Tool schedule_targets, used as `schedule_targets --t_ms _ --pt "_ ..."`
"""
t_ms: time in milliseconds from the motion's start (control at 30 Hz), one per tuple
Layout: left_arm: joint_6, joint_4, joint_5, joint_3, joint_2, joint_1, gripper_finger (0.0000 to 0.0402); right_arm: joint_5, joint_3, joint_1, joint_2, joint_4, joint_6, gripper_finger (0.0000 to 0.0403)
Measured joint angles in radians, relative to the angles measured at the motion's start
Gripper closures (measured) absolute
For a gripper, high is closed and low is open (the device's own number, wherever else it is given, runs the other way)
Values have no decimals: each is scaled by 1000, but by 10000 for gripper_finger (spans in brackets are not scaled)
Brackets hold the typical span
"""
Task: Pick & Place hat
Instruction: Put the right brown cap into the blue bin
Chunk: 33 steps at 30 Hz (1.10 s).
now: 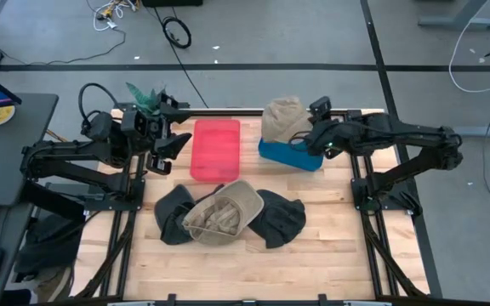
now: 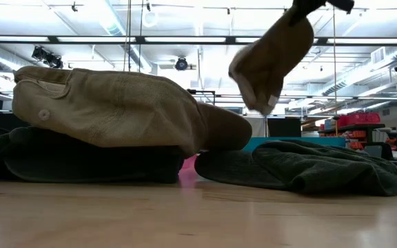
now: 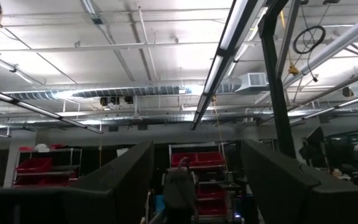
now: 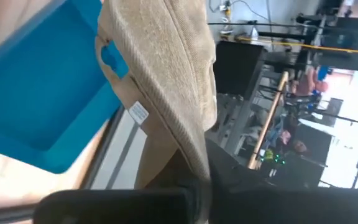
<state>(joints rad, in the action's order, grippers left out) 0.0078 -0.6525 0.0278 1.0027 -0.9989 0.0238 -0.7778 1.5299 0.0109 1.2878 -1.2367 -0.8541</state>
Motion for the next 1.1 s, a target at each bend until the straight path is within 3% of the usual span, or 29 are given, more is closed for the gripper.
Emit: schedule_targets --t_ms 500,800,1100 --pt "2 2 19 0 0 -17 154 9 -524 -27 -170 379 -196 398" --pt "-23 2 -14 0 0 -17 154 15 -711 -121 -203 549 -289 398" --pt "-30 2 -51 0 0 -17 154 36 -810 -194 -203 815 -440 396"
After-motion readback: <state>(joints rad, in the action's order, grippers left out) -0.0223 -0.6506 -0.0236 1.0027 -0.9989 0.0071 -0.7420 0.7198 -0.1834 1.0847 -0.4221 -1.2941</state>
